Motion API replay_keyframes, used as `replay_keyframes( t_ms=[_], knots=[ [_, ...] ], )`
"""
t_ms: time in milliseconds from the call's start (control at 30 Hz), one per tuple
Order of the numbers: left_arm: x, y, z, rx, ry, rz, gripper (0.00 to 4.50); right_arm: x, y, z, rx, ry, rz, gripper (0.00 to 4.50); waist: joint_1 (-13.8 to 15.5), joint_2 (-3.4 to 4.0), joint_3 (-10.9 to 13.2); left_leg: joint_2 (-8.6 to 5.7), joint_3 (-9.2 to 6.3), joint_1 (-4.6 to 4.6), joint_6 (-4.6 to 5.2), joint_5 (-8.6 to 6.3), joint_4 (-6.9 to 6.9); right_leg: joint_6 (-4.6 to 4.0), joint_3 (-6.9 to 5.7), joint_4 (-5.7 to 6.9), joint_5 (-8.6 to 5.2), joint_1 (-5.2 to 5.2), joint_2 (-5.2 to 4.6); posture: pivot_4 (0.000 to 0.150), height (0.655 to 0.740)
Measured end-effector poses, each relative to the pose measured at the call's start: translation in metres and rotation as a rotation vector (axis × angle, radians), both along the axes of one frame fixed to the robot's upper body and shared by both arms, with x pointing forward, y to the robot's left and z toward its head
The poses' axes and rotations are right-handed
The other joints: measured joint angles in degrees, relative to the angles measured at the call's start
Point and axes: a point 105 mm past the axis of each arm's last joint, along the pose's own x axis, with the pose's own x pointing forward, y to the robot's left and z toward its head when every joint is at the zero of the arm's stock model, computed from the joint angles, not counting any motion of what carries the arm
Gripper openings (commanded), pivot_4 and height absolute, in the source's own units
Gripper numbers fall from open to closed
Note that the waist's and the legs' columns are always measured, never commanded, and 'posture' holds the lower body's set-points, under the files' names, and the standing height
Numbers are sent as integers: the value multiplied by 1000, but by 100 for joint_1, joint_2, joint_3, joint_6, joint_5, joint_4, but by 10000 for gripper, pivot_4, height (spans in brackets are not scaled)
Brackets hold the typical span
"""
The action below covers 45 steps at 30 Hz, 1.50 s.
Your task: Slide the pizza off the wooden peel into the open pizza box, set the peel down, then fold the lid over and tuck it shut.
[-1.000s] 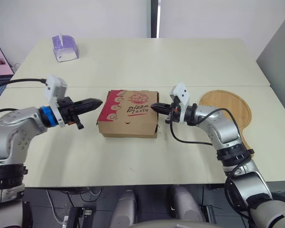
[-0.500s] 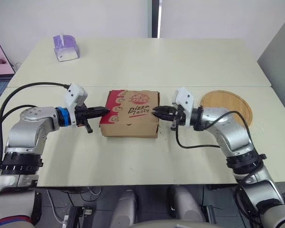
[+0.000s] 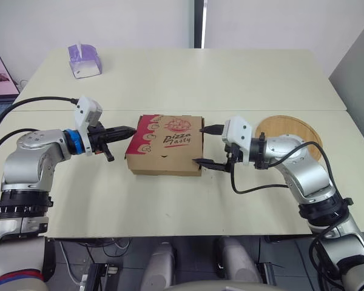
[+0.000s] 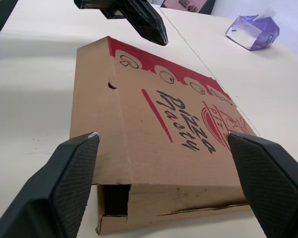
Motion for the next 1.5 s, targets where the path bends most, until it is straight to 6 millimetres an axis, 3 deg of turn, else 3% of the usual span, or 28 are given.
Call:
replay_keyframes(
  t_ms=[367,767,1067,1300,1400,1500],
  knots=[
    [2,-12,-13,36,2,-30,0,5,4,-15,-115,-97,15,44609,-5,0,0,1,1,1,0,0,1,0,1,2,0,0,1,1500,7400],
    [4,-20,-17,63,-12,-51,0,23,11,-11,-90,-160,-53,44609,2,-1,-1,0,0,2,0,0,3,0,1,4,0,0,0,1500,7400],
    [4,-22,-22,107,-26,-66,0,18,6,-28,-94,-95,-62,44609,2,-1,-1,0,1,3,0,0,3,0,1,6,0,1,1,1500,7400],
    [3,-20,-23,117,-29,-73,0,8,4,-17,49,46,-38,44609,3,-1,-1,0,-1,3,0,0,4,0,1,7,0,3,0,1500,7400],
    [4,-20,-24,116,-26,-73,0,14,-13,-6,118,98,-77,38450,4,-1,-1,0,-1,5,0,0,4,0,1,8,0,4,0,1500,7400],
    [4,-19,-24,117,-32,-73,0,24,-39,-7,82,98,-151,28200,4,-1,-1,0,2,7,0,0,4,0,2,8,0,4,0,1500,7400]
  ],
)
